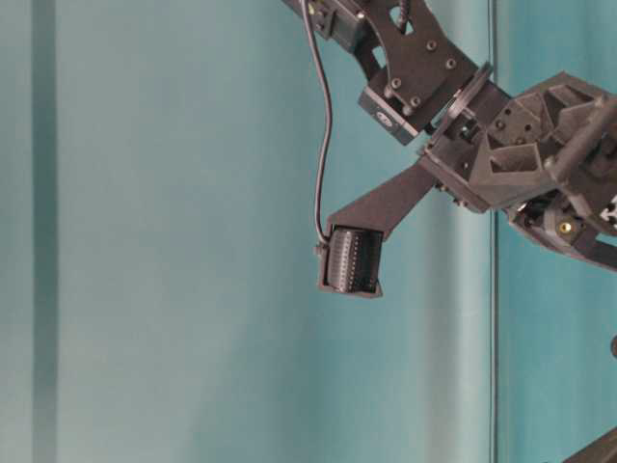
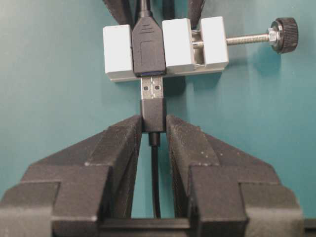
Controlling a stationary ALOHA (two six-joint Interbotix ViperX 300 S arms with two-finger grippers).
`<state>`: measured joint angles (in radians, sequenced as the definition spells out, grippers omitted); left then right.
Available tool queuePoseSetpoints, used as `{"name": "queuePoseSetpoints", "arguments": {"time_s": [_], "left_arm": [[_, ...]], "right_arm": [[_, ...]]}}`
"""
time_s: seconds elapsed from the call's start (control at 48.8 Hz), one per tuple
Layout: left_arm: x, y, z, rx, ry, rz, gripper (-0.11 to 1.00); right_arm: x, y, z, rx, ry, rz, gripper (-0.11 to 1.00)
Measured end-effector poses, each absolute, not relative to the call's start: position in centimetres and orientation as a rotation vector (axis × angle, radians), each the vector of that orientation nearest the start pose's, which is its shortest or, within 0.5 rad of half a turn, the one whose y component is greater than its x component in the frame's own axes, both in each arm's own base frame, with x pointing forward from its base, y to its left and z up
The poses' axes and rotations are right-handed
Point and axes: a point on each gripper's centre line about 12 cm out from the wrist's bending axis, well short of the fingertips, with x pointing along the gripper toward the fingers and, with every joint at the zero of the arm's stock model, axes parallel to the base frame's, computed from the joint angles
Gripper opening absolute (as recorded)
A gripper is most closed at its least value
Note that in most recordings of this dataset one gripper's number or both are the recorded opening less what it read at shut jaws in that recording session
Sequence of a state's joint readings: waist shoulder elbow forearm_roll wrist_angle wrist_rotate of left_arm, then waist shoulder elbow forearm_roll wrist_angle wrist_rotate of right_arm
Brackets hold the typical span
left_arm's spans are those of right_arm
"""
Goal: Insert the USB cable into the female connector supported by the left arm.
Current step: 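Push the USB plug leftward into the female connector held by the left gripper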
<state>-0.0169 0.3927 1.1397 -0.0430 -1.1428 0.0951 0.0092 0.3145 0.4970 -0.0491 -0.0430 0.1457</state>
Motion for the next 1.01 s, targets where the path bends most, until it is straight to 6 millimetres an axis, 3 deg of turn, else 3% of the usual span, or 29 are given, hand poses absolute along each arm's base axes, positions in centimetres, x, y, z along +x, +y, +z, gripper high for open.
{"name": "queuePoseSetpoints", "arguments": {"time_s": [1.005], "left_arm": [[29.16, -0.08, 3.69, 0.088, 0.389, 0.002, 0.54]], "right_arm": [[44.8, 0.72, 9.22, 0.075, 0.764, -0.015, 0.2]]}}
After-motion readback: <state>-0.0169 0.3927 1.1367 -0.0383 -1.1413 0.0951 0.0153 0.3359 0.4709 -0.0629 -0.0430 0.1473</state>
